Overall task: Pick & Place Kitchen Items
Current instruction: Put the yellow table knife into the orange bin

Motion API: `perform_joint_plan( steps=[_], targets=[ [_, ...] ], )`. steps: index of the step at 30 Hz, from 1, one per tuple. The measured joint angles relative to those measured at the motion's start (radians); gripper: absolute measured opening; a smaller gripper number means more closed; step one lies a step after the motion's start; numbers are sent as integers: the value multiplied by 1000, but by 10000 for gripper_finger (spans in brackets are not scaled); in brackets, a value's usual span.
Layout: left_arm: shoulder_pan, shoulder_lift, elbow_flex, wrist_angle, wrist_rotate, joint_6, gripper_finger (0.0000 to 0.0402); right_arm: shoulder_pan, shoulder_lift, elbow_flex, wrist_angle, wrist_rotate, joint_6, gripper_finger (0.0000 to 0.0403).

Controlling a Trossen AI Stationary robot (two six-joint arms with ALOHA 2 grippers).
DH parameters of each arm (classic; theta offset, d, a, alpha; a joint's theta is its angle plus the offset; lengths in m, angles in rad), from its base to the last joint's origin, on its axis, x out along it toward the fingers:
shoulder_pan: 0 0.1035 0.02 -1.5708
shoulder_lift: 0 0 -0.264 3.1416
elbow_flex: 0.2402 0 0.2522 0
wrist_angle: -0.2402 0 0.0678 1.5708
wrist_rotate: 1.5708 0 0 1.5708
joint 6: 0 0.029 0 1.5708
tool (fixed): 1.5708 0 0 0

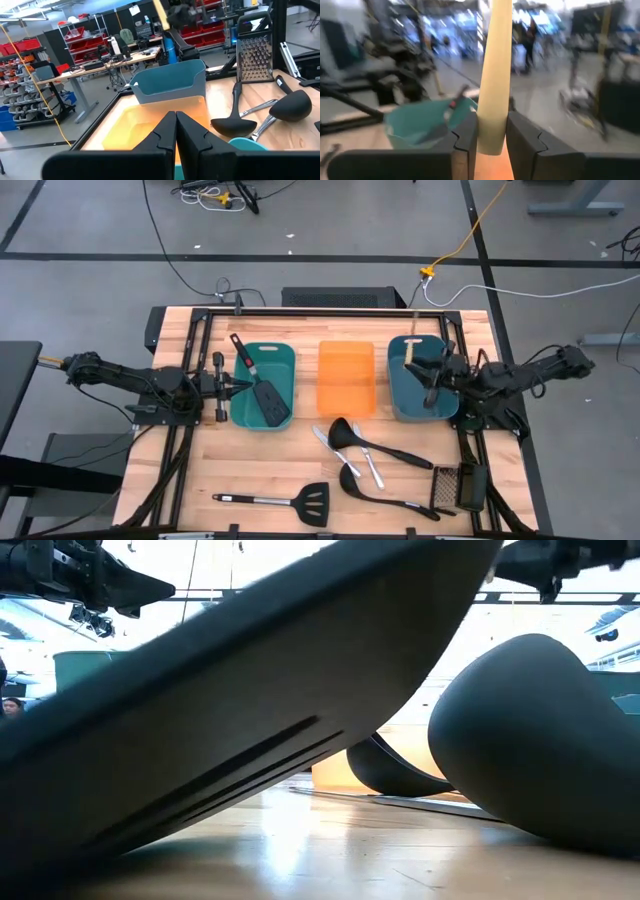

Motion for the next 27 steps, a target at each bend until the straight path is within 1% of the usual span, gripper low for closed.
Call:
perform_joint_plan(
  steps=[2, 5, 8, 12, 14, 17, 19, 23, 27],
  targets=[
    [0, 0, 0, 0, 0, 0, 16, -18, 79, 110, -142, 9, 66, 81],
    [0, 0, 0, 0, 0, 0, 16, -53, 216, 273, -309, -23, 122, 81],
    [0, 0, 0, -1, 0, 0, 16, -112, 357, 438, -507, -92, 219, 81],
    [0, 0, 0, -2, 0, 0, 16, -222, 540, 644, -812, -179, 382, 81],
    [0, 0, 0, -2, 0, 0, 16, -274, 628, 727, -911, -244, 425, 81],
    [0, 0, 0, -2, -1, 6, 16, -333, 743, 818, -1015, -325, 447, 81],
    [0, 0, 0, -2, -1, 17, 16, -375, 811, 857, -1037, -379, 447, 81],
    [0, 0, 0, -2, 0, 21, 16, -438, 920, 883, -1021, -534, 423, 81],
    [0, 0, 0, -2, -1, 22, 16, -474, 994, 884, -1022, -690, 429, 81]
  ],
)
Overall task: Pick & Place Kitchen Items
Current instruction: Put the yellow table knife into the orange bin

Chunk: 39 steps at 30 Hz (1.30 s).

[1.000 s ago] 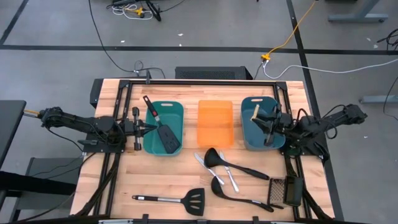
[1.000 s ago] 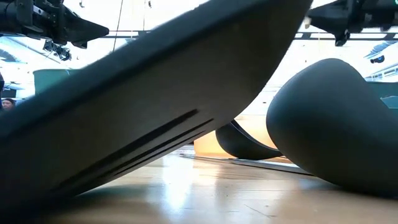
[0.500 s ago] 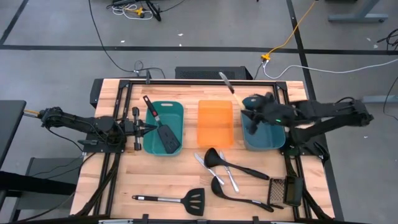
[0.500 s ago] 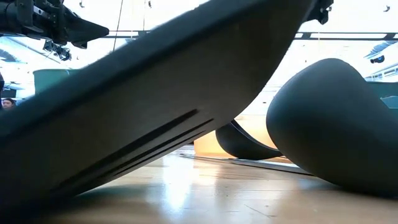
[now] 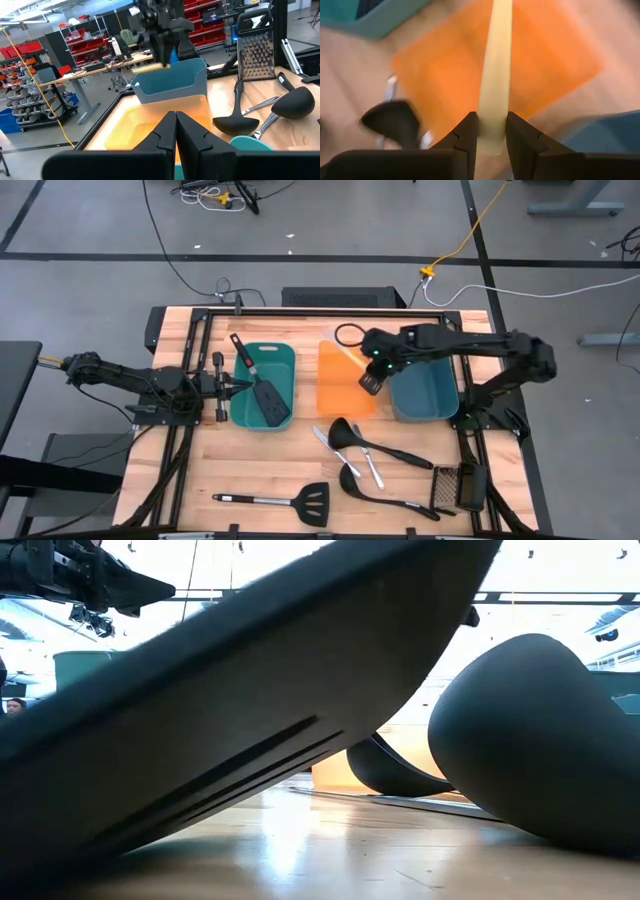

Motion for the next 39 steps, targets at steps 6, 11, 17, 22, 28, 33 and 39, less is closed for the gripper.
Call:
perform_joint_plan(
  steps=[6, 11, 17, 22, 28, 33, 39],
  targets=[
    [0, 0, 0, 2, 0, 30, 16, -22, 63, 0, -2, -143, 83, 81],
    [0, 0, 0, 4, 0, 30, 16, -25, 101, 0, 0, -184, 160, 81],
    [0, 0, 0, 4, 0, 27, 16, -25, 166, 0, -15, -243, 213, 81],
    [0, 0, 0, 4, 1, 26, 16, -34, 232, 0, -12, -269, 228, 81],
    [0, 0, 0, 4, 0, 23, 16, -58, 273, 0, 11, -242, 197, 81],
    [0, 0, 0, 4, 1, 23, 16, -89, 306, 0, 46, -242, 181, 81],
    [0, 0, 0, 2, 1, 18, 16, -98, 351, -16, 126, -245, 163, 81]
  ],
)
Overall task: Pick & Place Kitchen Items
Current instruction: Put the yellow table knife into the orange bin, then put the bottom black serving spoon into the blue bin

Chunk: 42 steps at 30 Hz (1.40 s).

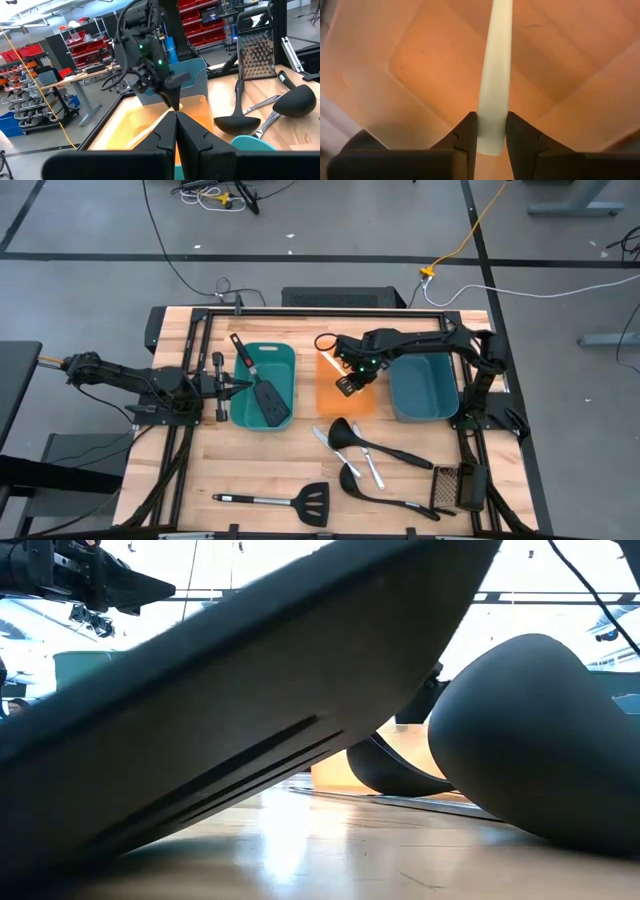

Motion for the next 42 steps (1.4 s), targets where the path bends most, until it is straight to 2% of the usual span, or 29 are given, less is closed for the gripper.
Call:
perform_joint_plan(
  steps=[9, 12, 19, 26, 31, 37, 40, 42],
  targets=[
    [0, 0, 0, -17, 8, -20, 16, 8, 9, -99, 127, 5, 32, 81],
    [0, 0, 0, -17, 8, -21, 16, 12, 9, -137, 153, 60, 51, 81],
    [0, 0, 0, -17, 8, -19, 16, 12, 8, -207, 205, 79, 67, 85],
    [0, 0, 0, -17, 8, -15, 16, 12, 5, -206, 248, 50, 65, 114],
    [0, 0, 0, -17, 8, -15, 16, 17, 8, -153, 251, 14, 52, 139],
    [0, 0, 0, -17, 8, -14, 16, 35, 8, -23, 207, 18, -19, 147],
    [0, 0, 0, -17, 8, -14, 16, 53, 8, 68, 143, 32, -105, 148],
    [0, 0, 0, -17, 8, -14, 16, 79, 5, 136, 76, 78, -199, 148]
  ],
)
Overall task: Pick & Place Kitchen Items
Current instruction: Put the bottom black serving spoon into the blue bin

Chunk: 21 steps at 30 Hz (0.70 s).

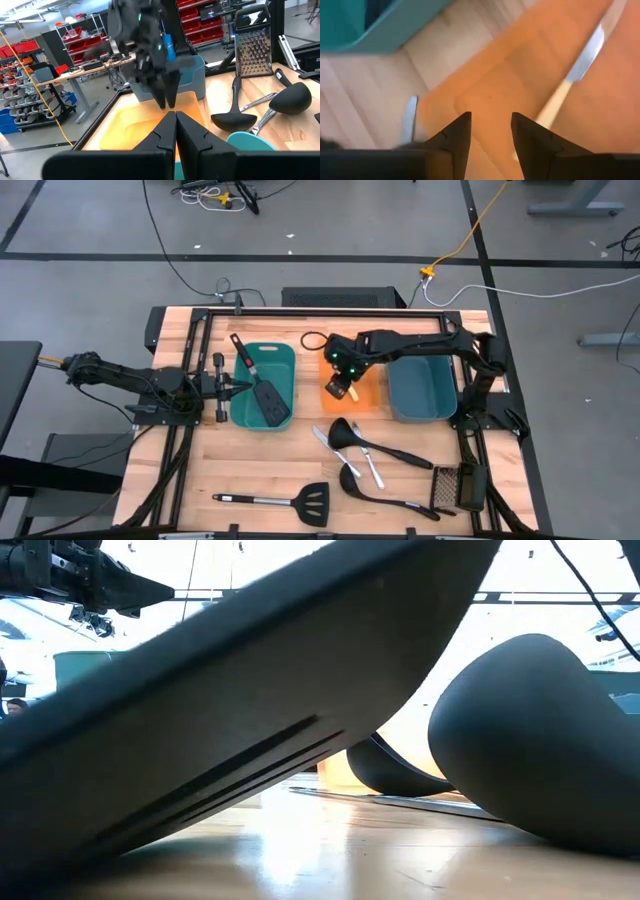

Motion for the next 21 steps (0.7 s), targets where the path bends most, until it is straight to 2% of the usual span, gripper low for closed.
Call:
perform_joint_plan(
  steps=[6, 13, 17, 21],
  targets=[
    [0, 0, 0, -15, 0, 0, 16, 145, -79, 154, -206, 231, -210, 143],
    [0, 0, 0, -48, 0, -5, 16, 363, -315, 122, -216, 387, -172, 132],
    [0, 0, 0, -43, 0, -17, 16, 513, -448, 15, -30, 526, -221, 130],
    [0, 0, 0, -44, 5, -26, 16, 618, -637, -198, 268, 568, -311, 129]
  ],
)
